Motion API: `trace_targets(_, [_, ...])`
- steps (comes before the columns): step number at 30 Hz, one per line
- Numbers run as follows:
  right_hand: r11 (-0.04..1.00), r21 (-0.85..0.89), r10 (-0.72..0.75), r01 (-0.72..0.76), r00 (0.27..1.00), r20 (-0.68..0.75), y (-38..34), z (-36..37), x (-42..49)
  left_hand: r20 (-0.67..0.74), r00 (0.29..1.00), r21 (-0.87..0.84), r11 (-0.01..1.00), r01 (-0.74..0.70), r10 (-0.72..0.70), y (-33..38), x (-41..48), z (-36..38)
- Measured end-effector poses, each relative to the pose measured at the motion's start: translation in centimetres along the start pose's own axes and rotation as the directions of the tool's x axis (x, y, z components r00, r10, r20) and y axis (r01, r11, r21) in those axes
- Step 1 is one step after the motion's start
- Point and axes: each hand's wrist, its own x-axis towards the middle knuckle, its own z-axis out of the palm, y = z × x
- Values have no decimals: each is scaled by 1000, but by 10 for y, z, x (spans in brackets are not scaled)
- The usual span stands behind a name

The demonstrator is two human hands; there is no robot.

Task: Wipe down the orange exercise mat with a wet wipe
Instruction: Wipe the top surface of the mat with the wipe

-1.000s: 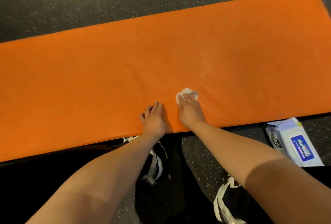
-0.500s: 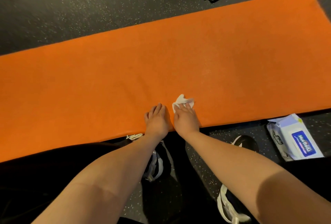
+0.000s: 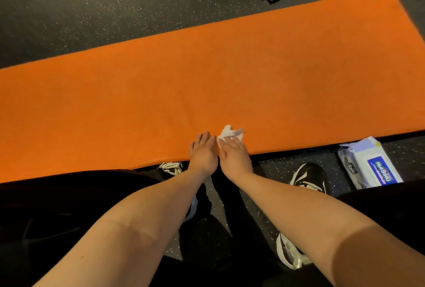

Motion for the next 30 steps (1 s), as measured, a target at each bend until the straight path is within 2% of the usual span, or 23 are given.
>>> trace_targets(2, [993,26,-116,115,992,47,-2,1,-9,-12,1000,-23,1000,-13,13,-1,-3,2])
trace_targets(4, [986,-50,-155,157,987,40,9,-5,-9,-7,1000,-19,1000,-22,21,-1,-8,4])
trace_targets(6, [994,-105,-23,18,999,-46,24,-14,-3,11,1000,2,1000,-23,23,-1,-10,5])
trace_targets(8, [984,-69,160,-167,983,-94,30,-21,-1,20,1000,13,1000,-12,12,1,-10,3])
trace_targets(9, [981,-61,181,-186,980,-85,27,-20,-1,24,1000,21,1000,-8,8,2,-10,1])
trace_targets(11, [993,-38,112,-112,994,0,15,-12,-2,28,1000,46,999,-11,9,5,-10,0])
trace_targets(13, [999,-18,-37,39,996,86,7,-5,-2,-2,1000,53,999,-4,5,7,-12,1])
trace_targets(15, [992,-14,-125,127,985,122,11,-9,5,-21,1000,48,999,7,-6,10,-13,-1])
trace_targets(17, [994,-48,-96,101,991,95,21,-17,16,-20,1000,72,997,18,-16,12,-13,-4])
trace_targets(21, [987,-93,129,-129,992,-5,30,-33,27,-19,998,71,996,53,-52,16,-10,-11])
trace_targets(23, [994,-34,102,-101,994,35,18,-32,27,4,998,66,996,62,-62,19,-7,-12])
trace_targets(27, [990,117,-96,74,976,193,9,-21,23,26,995,54,994,91,-92,22,0,-14])
trace_targets(30, [998,57,-8,-1,989,146,26,-30,33,41,996,61,995,83,-85,21,5,-15])
